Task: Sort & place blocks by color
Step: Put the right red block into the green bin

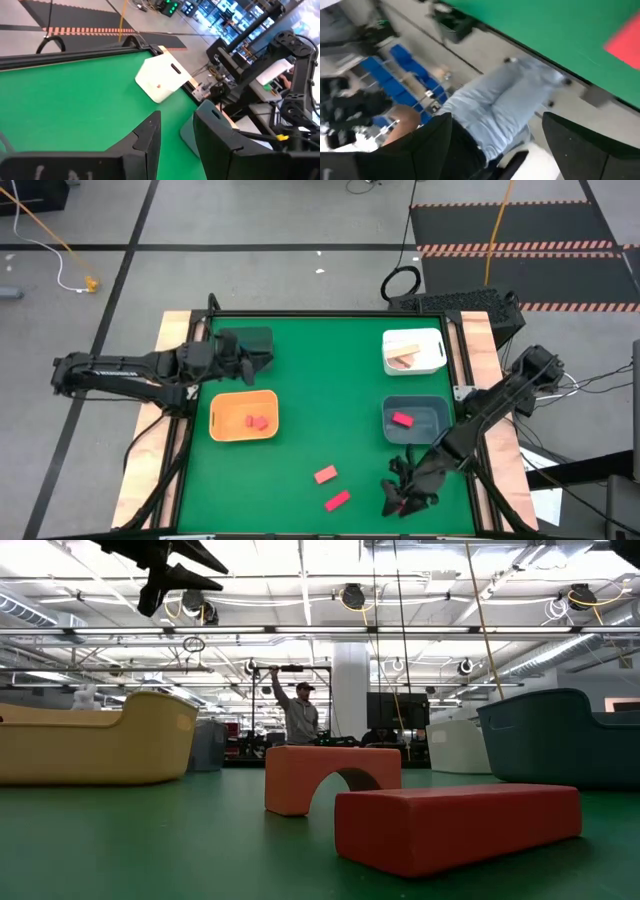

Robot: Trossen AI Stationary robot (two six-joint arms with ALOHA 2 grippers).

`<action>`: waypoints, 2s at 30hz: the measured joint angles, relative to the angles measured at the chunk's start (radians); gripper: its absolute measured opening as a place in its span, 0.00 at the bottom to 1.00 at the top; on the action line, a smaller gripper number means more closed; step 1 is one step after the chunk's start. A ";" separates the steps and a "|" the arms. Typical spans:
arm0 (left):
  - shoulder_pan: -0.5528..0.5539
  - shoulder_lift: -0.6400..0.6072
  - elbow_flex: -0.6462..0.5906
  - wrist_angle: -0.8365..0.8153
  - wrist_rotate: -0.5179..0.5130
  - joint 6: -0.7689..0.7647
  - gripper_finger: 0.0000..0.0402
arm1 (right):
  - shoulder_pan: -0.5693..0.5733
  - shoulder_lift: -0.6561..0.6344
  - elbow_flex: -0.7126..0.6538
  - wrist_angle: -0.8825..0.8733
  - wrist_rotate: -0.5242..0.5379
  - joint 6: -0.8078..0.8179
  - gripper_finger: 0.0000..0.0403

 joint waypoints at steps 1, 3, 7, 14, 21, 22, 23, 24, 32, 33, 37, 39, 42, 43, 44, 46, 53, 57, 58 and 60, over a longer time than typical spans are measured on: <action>-0.007 0.000 0.000 -0.001 0.000 0.001 0.29 | 0.001 0.015 0.000 0.000 -0.021 0.030 0.74; -0.019 0.000 0.000 -0.005 0.000 0.001 0.29 | 0.001 0.045 0.000 -0.002 -0.036 0.083 0.74; -0.049 0.000 0.000 -0.007 -0.001 0.000 0.29 | -0.005 0.106 0.000 -0.008 -0.115 0.148 0.74; -0.110 0.000 0.000 -0.007 -0.001 -0.009 0.29 | -0.010 0.154 0.000 -0.080 -0.247 0.150 0.74; -0.144 0.000 0.000 -0.006 -0.011 -0.016 0.29 | -0.037 0.154 0.000 -0.258 -0.252 0.099 0.74; -0.148 0.000 0.000 -0.006 -0.012 -0.020 0.29 | -0.042 0.154 0.000 -0.274 -0.252 0.091 0.74; -0.150 0.000 0.000 -0.006 -0.012 -0.026 0.29 | -0.047 0.154 0.000 -0.289 -0.252 0.084 0.74; -0.154 0.000 0.000 -0.006 -0.012 -0.027 0.29 | -0.052 0.154 0.000 -0.303 -0.252 0.076 0.74; -0.189 0.000 0.000 -0.006 -0.013 -0.053 0.29 | -0.078 0.186 0.000 -0.268 -0.199 0.034 0.74; -0.194 0.000 0.000 -0.006 -0.013 -0.054 0.29 | -0.080 0.194 0.000 -0.265 -0.201 0.027 0.74; -0.207 0.000 0.000 -0.006 -0.013 -0.055 0.29 | -0.083 0.232 0.001 -0.254 -0.231 0.017 0.74; -0.210 0.000 0.000 -0.006 -0.018 -0.056 0.29 | -0.083 0.248 0.001 -0.238 -0.243 0.011 0.74; -0.213 0.000 0.000 -0.006 -0.031 -0.056 0.29 | -0.082 0.258 0.001 -0.209 -0.252 -0.007 0.74; -0.213 0.000 0.000 -0.007 -0.031 -0.056 0.29 | -0.082 0.258 0.001 -0.206 -0.258 -0.013 0.74; -0.213 0.000 0.000 -0.008 -0.031 -0.056 0.29 | -0.082 0.258 0.001 -0.204 -0.261 -0.019 0.74; -0.213 0.000 0.000 -0.014 -0.031 -0.056 0.29 | -0.082 0.258 0.001 -0.202 -0.263 -0.049 0.74; -0.213 0.000 0.000 -0.047 -0.031 -0.056 0.29 | -0.080 0.259 0.001 -0.203 -0.265 -0.114 0.64; -0.213 0.000 0.000 -0.050 -0.031 -0.053 0.29 | -0.080 0.260 0.000 -0.205 -0.264 -0.136 0.50; -0.213 0.000 0.000 -0.050 -0.031 -0.051 0.29 | -0.080 0.260 0.000 -0.205 -0.263 -0.141 0.46; -0.213 0.000 0.000 -0.050 -0.032 -0.046 0.29 | -0.080 0.260 0.000 -0.202 -0.254 -0.142 0.38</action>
